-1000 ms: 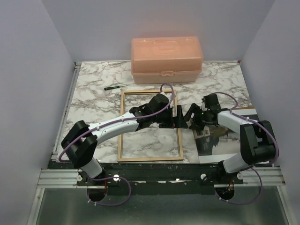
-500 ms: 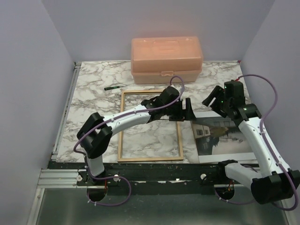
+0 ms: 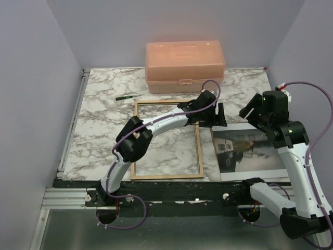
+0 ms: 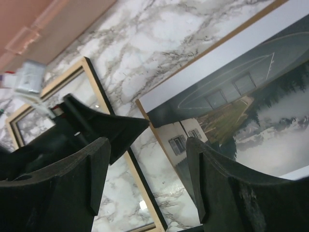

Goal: Put the photo into the frame

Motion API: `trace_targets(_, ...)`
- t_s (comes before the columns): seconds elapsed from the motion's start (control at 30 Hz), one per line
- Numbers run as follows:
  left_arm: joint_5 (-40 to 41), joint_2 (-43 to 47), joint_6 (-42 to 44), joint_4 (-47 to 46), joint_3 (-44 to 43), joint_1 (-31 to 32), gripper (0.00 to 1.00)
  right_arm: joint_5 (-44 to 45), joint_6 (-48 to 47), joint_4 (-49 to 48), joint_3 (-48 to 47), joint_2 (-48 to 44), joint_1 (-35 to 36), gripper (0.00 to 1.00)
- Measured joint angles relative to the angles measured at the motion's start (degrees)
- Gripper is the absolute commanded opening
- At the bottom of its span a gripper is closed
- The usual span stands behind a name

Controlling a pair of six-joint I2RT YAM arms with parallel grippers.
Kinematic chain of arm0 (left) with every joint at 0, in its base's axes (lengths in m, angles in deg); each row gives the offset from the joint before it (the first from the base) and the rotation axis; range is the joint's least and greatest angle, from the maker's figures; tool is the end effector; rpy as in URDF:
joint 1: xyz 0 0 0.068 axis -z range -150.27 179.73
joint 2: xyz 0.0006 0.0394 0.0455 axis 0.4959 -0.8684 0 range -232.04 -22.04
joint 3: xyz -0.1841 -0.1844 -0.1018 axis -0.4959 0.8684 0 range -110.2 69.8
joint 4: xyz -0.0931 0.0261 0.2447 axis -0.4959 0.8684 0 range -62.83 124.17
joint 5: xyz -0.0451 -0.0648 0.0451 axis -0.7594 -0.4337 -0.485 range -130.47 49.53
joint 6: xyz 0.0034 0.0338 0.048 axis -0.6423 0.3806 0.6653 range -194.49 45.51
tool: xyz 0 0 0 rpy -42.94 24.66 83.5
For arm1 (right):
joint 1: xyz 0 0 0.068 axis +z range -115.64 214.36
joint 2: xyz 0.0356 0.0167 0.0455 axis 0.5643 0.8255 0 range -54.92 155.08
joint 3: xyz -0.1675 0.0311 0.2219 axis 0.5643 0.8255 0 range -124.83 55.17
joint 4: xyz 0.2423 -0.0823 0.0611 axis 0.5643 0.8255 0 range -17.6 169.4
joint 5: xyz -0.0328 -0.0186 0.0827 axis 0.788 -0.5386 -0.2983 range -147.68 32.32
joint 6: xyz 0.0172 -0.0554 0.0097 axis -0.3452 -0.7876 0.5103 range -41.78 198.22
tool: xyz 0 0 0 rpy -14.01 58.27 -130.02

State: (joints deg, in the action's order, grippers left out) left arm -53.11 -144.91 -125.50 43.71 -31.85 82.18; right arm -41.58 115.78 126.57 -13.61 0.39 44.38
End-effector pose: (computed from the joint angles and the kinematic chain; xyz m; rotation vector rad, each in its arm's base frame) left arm 0.3036 -0.4103 0.2371 0.1676 2.5015 -1.1356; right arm 0.1781 0.0194 0.3773 0.6762 2.1471 0.1251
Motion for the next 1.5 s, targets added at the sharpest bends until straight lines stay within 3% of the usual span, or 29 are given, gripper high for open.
trace_targets(0.2, 3.54, -7.67, 0.04, 3.26, -7.82, -0.37, 0.81, -0.07, -0.35, 0.63, -2.43, -1.38, 0.00, 0.70)
trace_targets(0.5, 6.67, -13.20, -0.28, 5.35, -12.68, -0.68, 0.82, -1.33, -1.07, 1.44, -1.09, -1.38, 0.00, 0.70)
trace_targets(0.73, 6.47, -17.70, -0.98, 11.17, -23.61, -0.68, 0.82, -2.29, -1.25, 1.68, -0.79, -1.38, -0.02, 0.70)
trace_targets(0.97, 4.92, -17.14, -4.57, 10.21, -17.38, -0.42, 0.83, -3.48, -1.62, 1.68, -0.79, -1.38, 0.00, 0.70)
trace_targets(1.5, 0.66, -16.72, -6.01, 5.09, -14.88, 1.73, 0.76, -5.09, -1.68, 1.66, -0.63, -1.38, 0.00, 0.70)
